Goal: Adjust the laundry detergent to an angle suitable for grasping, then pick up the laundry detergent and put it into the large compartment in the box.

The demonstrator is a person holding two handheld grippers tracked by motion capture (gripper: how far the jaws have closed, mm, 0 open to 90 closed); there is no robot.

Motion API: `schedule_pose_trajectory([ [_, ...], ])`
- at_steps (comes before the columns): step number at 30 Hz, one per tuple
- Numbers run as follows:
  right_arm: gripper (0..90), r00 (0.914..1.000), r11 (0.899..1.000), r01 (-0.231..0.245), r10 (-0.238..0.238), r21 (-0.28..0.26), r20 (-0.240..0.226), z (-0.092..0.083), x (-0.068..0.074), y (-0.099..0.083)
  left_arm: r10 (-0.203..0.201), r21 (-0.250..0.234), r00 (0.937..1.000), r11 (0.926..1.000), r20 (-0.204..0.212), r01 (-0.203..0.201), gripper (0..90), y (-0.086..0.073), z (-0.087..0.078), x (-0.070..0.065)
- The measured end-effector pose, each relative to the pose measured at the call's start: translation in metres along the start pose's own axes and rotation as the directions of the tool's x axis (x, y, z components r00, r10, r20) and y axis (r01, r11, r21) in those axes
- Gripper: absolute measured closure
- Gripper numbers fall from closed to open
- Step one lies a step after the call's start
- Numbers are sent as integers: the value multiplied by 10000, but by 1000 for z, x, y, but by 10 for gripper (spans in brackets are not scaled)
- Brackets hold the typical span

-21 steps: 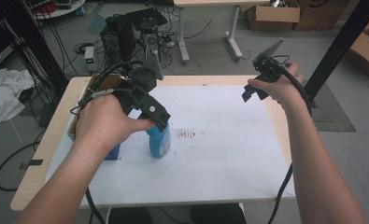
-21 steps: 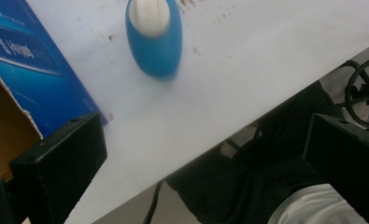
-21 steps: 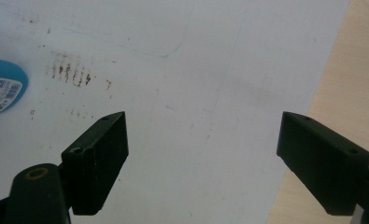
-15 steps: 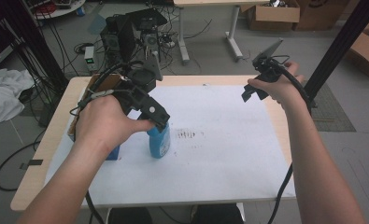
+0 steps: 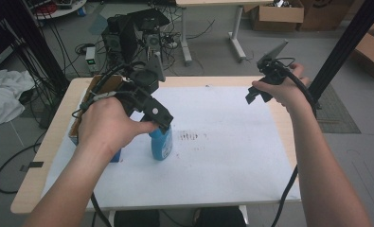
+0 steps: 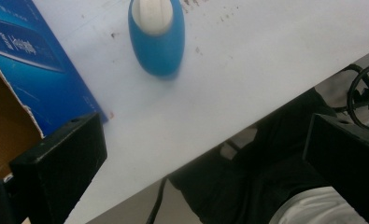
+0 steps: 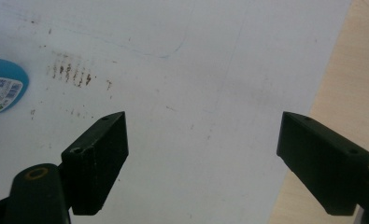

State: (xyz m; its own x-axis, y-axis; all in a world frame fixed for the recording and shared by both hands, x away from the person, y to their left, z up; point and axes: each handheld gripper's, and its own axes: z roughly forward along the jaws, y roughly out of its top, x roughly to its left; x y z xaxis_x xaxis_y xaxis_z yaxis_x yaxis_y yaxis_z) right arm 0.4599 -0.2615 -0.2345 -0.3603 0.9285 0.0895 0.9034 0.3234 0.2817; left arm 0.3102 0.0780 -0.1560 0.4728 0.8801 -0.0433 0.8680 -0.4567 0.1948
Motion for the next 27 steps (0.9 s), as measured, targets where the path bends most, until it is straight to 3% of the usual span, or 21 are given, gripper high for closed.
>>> schedule_pose_trajectory([
  [15,166,9999,9998,71,-72,-187,-70,-4,-1,-3,90,24,10000,10000,-38,-90,1,4,-2,-5],
  [27,166,10000,9995,-70,68,-312,-65,-4,-7,-5,-7,-9,9999,10000,-141,7,1,13,1,0],
])
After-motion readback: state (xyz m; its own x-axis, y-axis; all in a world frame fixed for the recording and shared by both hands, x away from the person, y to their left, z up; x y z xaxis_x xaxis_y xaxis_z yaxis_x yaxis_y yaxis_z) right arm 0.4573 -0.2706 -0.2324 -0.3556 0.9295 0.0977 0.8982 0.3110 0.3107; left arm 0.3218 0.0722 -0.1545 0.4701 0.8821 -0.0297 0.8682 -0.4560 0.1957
